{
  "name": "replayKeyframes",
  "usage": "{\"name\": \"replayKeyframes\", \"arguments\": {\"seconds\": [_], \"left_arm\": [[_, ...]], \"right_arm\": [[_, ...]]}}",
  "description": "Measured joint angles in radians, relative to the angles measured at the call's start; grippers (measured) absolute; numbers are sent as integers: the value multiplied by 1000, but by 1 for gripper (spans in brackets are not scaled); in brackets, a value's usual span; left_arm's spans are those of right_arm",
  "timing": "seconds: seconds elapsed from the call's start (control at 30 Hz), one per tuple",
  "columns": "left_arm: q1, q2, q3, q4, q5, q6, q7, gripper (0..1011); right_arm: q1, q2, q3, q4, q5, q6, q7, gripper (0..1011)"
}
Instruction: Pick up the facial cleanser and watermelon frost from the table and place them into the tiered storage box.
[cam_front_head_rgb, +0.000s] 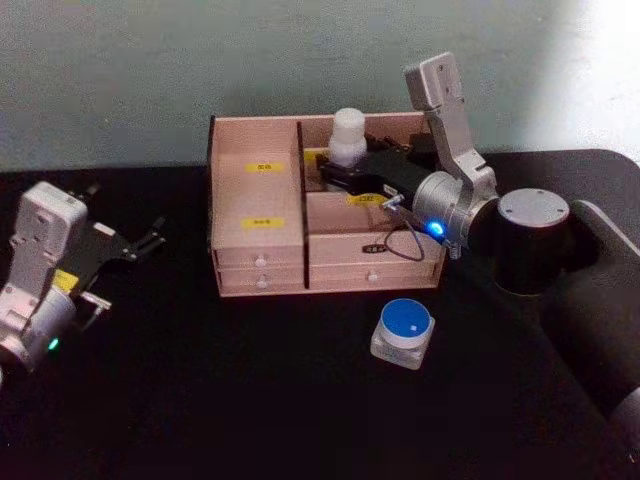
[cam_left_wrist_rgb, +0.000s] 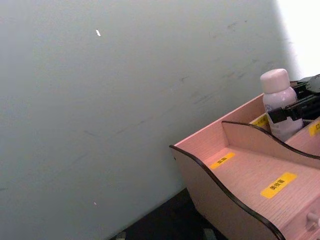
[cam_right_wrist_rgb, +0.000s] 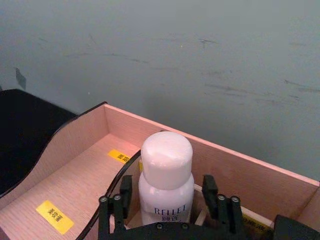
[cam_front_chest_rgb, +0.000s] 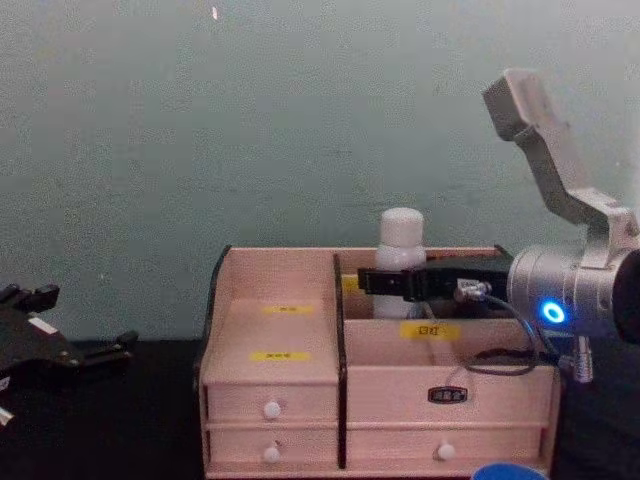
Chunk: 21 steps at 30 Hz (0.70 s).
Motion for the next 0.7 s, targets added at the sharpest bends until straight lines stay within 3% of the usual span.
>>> {"name": "replayKeyframes", "arguments": {"seconds": [0.13,0.43,0.7], "left_arm": [[0,0,0,0,0,0,0,1001],[0,0,0,0,0,0,0,1001],[0,0,0,0,0,0,0,1001]], "right_arm": [[0,0,0,0,0,0,0,997],[0,1,0,-1,1,1,-1,1000],[-22,14,20,-67,4,4,-10,1000]]}}
